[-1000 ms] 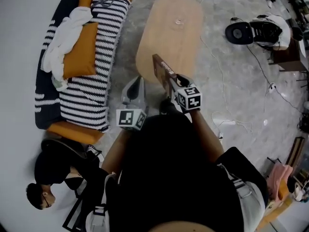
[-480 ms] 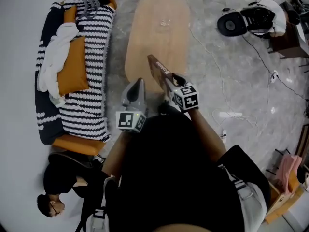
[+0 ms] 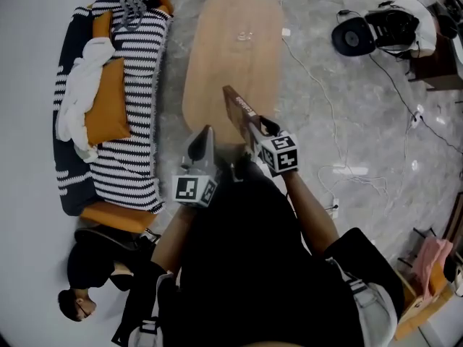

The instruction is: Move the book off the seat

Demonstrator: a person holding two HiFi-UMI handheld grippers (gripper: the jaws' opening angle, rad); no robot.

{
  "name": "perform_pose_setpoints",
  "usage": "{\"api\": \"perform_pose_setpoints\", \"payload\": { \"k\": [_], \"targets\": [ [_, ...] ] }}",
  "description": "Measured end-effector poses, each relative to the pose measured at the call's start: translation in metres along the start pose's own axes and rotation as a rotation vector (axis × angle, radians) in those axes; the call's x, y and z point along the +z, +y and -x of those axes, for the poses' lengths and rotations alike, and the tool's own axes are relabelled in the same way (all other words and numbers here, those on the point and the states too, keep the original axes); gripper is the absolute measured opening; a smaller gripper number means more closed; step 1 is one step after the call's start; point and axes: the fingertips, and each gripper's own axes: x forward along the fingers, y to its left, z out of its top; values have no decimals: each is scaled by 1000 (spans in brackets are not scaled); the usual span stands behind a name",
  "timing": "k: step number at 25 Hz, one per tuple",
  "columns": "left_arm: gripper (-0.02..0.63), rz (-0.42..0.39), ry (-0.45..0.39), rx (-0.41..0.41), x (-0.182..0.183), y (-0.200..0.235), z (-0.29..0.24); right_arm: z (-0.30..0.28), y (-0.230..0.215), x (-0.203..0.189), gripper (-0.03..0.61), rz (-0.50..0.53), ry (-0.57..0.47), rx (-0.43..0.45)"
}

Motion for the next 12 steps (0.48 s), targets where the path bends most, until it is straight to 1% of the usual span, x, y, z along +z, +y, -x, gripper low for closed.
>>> {"api": "perform_pose_setpoints", "payload": {
  "k": [5, 12],
  "targets": [
    [6, 15, 1, 9, -9, 13, -11, -15, -13, -11, 140, -26, 18, -15],
    [6, 39, 15, 24, -2, 41, -59, -42, -34, 9, 140, -94, 33, -35]
  ]
}}
